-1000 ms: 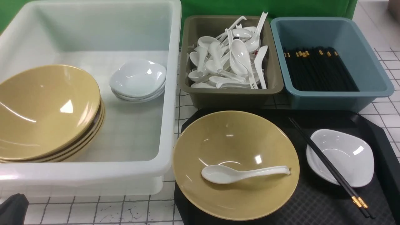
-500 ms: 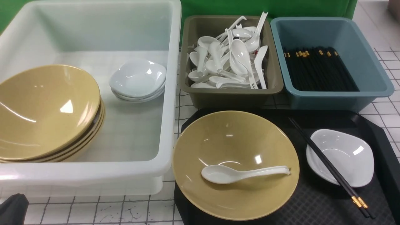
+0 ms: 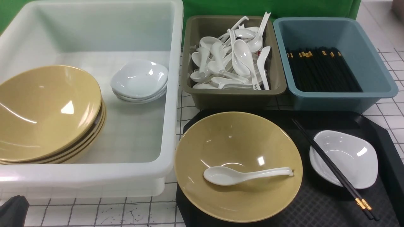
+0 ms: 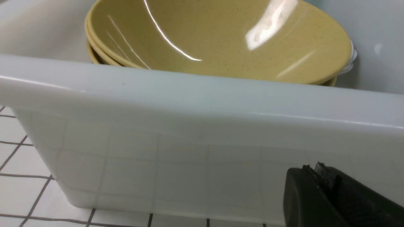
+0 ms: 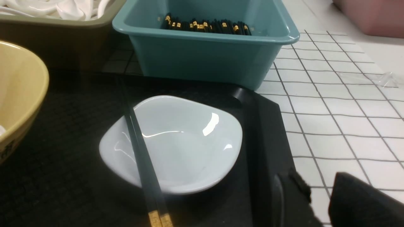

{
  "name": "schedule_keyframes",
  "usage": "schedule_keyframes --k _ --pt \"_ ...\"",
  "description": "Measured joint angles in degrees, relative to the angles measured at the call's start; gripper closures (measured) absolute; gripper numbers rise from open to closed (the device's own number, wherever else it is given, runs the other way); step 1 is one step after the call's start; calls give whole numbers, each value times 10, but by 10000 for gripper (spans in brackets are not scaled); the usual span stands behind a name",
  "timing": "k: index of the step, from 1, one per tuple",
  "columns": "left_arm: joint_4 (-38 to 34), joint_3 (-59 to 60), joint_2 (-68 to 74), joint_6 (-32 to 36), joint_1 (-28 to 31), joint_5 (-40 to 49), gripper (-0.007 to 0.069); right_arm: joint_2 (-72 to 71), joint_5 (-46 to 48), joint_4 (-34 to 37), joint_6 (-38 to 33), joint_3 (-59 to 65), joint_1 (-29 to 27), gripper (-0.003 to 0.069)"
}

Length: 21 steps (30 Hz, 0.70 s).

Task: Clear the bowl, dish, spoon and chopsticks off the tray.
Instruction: Use the right arm to grab the chopsticks

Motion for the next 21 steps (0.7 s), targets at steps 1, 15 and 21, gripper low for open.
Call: schedule_keyframes --k 1,15,21 --pt "0 0 0 0 0 0 636 0 0 0 0 0 0 421" --pt "0 0 0 0 0 0 636 0 -4 0 0 0 0 421" --pt "0 0 0 0 0 0 636 0 -4 0 0 0 0 421"
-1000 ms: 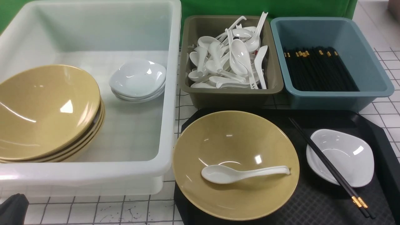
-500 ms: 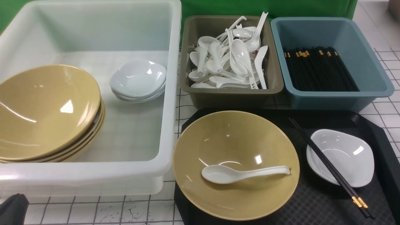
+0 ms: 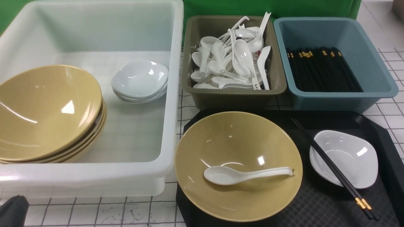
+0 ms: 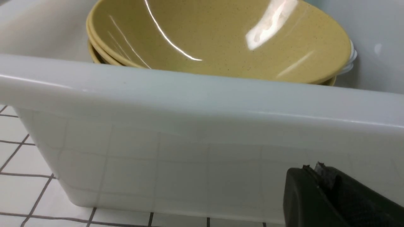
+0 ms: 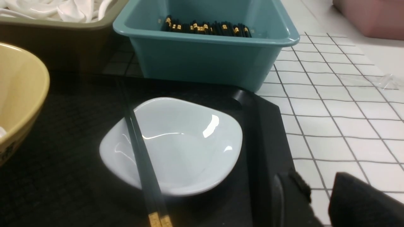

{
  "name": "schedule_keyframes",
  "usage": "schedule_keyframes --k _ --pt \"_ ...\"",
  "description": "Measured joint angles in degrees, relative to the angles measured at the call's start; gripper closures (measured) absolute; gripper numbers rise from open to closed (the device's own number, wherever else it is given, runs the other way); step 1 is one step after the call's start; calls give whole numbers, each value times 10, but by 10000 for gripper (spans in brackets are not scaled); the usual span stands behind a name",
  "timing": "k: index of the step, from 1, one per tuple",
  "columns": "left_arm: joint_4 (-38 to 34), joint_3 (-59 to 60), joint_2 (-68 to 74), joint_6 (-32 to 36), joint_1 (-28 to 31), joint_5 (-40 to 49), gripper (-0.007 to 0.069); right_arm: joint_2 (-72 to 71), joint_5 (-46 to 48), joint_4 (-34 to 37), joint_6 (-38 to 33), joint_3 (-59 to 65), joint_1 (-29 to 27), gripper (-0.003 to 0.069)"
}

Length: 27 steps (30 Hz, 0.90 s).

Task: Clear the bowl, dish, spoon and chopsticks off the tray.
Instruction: Use the right arm to grab the chopsticks

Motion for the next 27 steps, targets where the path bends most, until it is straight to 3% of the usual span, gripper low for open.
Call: schedule_keyframes --k 9,19,21,23,24,27 --pt "27 0 0 22 0 1 636 0 0 3 59 0 0 421" --pt "46 0 0 21 0 -3 636 0 -2 0 71 0 0 421" --pt "6 0 0 -3 0 -16 636 0 -12 3 74 1 0 421" --pt "-86 0 0 -50 0 -40 636 0 -36 4 104 1 0 421" --pt "-86 0 0 -56 0 -42 636 0 -38 5 115 1 0 421" --pt "-284 0 0 -168 0 -70 636 0 -66 28 247 1 0 421"
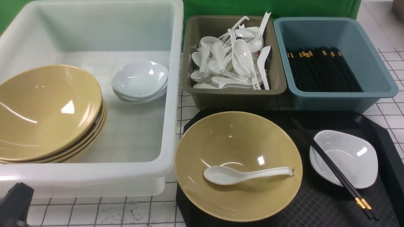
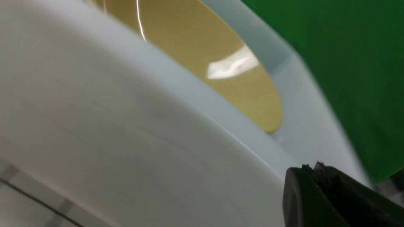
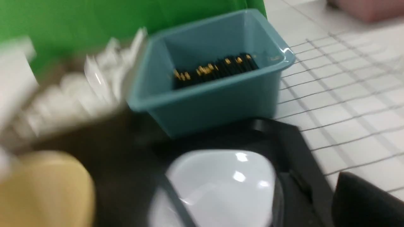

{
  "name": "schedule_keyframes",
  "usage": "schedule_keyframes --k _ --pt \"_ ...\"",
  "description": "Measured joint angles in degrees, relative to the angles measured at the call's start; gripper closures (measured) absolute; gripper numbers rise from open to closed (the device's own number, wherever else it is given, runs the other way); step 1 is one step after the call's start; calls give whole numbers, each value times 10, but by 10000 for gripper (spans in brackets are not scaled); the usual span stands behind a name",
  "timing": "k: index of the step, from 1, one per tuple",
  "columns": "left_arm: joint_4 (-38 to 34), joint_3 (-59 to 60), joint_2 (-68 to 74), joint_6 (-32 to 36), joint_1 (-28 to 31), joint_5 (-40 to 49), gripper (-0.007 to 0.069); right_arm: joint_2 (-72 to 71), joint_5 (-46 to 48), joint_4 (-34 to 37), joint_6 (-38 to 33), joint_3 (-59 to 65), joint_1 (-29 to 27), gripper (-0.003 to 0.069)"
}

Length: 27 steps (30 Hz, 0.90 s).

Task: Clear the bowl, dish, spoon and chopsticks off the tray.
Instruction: Use the right arm to grab the chopsticks

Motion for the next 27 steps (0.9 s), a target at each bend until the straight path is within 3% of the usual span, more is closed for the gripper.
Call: schedule_keyframes --k 3,6,8,15,20,22,27 --pt "-124 0 0 -58 0 -5 636 0 -9 20 174 0 0 421" --pt "-178 0 0 -69 0 -9 636 0 -9 24 260 0 0 421" --pt "-184 0 0 -66 0 -11 636 0 -10 24 277 0 0 421" --pt "-210 0 0 -62 0 -12 636 0 -10 25 264 0 0 421" --pt "-192 -60 0 51 0 12 636 0 -10 25 250 -1 9 421" --pt "-162 -119 3 134 0 36 636 0 7 25 204 -24 28 423" --pt "-56 -247 108 238 0 150 636 44 85 27 35 -137 91 476"
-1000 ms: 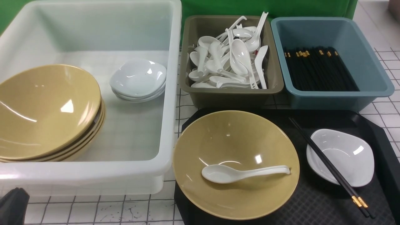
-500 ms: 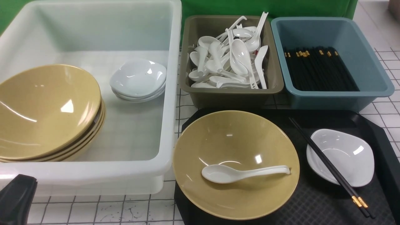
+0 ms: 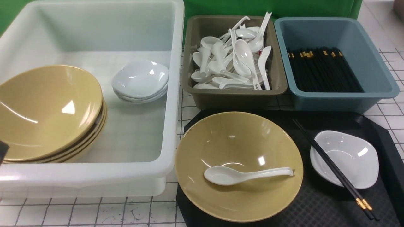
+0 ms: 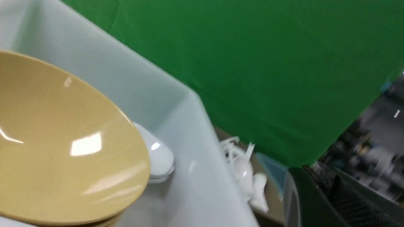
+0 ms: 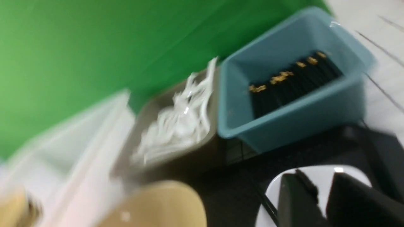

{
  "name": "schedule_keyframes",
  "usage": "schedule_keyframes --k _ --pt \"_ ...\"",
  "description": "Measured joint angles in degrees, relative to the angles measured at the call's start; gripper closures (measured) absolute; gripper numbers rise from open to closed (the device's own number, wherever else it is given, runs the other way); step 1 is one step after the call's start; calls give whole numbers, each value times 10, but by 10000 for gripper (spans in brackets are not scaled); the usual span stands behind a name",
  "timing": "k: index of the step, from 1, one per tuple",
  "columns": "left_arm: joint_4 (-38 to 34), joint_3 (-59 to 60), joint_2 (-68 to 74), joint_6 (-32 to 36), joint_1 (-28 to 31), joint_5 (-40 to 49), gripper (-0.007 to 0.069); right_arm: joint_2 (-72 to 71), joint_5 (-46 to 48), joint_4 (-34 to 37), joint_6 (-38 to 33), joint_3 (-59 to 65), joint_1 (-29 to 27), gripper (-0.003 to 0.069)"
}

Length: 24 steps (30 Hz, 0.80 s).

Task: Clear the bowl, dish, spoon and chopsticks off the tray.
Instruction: Use the right arm to grab the chopsticks

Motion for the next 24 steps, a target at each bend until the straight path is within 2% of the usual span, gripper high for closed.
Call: schedule_keyframes --k 5,7,8,9,12,14,15,16,20,24 --pt "96 -136 174 50 0 139 636 155 113 0 -202 -150 58 587" --pt "121 -207 259 96 -1 200 636 223 180 0 -254 -209 71 615" --pt "121 -207 259 96 -1 200 636 230 180 -1 -260 -215 71 615" --pt "129 -250 309 129 -10 232 636 289 242 -1 -293 -262 76 622" --pt "134 -297 366 157 -41 262 636 366 304 -1 -324 -315 77 623" --pt "145 -363 448 176 -120 316 636 465 355 -2 -347 -366 77 613" --pt "146 -367 454 177 -126 319 636 471 357 -2 -347 -366 77 610" --pt "162 -401 497 184 -176 347 636 528 367 -2 -349 -387 77 583" --pt "200 -457 583 190 -277 386 636 614 366 -2 -349 -406 77 477" --pt "233 -494 651 190 -361 384 636 702 347 -2 -352 -409 78 289"
